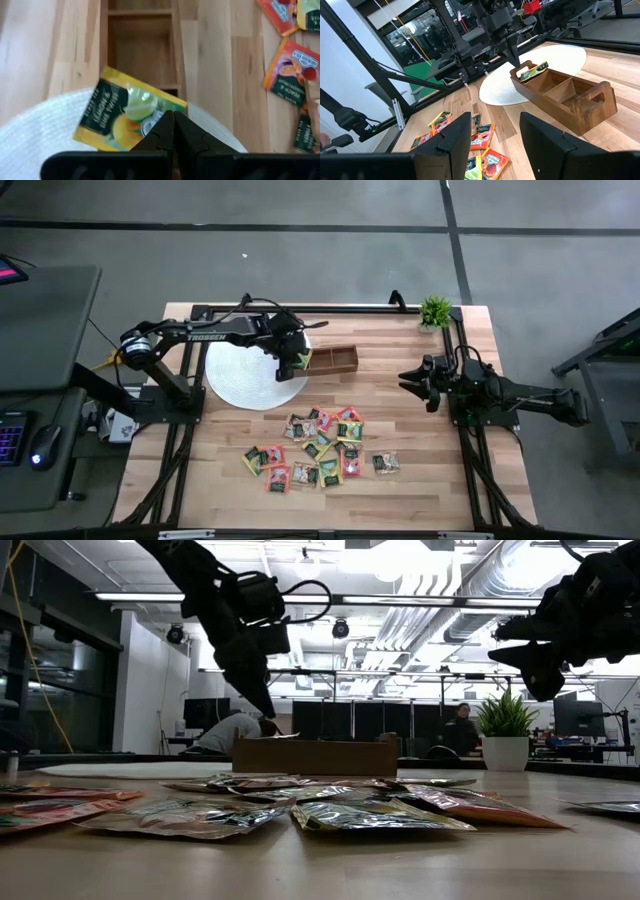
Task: Pick & Place Tea
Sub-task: Put the yellow tea bag into the left compartment of the wooden organizer
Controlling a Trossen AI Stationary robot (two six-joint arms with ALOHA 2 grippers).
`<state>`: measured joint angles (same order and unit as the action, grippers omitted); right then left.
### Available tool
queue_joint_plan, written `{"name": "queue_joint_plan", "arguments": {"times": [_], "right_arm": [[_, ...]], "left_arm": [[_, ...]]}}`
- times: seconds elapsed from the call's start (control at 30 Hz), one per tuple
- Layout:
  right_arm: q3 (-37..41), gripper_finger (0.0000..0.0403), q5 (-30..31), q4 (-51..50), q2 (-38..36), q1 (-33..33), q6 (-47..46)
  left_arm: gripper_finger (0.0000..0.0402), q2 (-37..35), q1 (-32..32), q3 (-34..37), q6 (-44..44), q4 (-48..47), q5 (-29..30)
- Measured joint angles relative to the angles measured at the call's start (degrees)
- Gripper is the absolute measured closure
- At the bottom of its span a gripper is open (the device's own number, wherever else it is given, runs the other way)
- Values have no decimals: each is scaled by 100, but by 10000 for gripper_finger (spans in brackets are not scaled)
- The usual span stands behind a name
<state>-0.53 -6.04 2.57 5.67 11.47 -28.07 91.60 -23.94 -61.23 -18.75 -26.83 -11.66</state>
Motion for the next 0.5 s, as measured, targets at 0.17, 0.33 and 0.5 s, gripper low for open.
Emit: {"name": "queue_joint_plan", "arguments": {"times": [0.17, 0.33, 0.5], "right_arm": [[2, 238, 0, 0, 0, 0, 0], [-1, 238, 0, 0, 0, 0, 1], [2, 238, 0, 2, 0, 2, 1]], "left_arm": [[401, 158, 0, -1, -50, 38, 0], [401, 351, -1, 0, -74, 29, -22], [401, 503, -2, 0, -24, 31, 247]]}}
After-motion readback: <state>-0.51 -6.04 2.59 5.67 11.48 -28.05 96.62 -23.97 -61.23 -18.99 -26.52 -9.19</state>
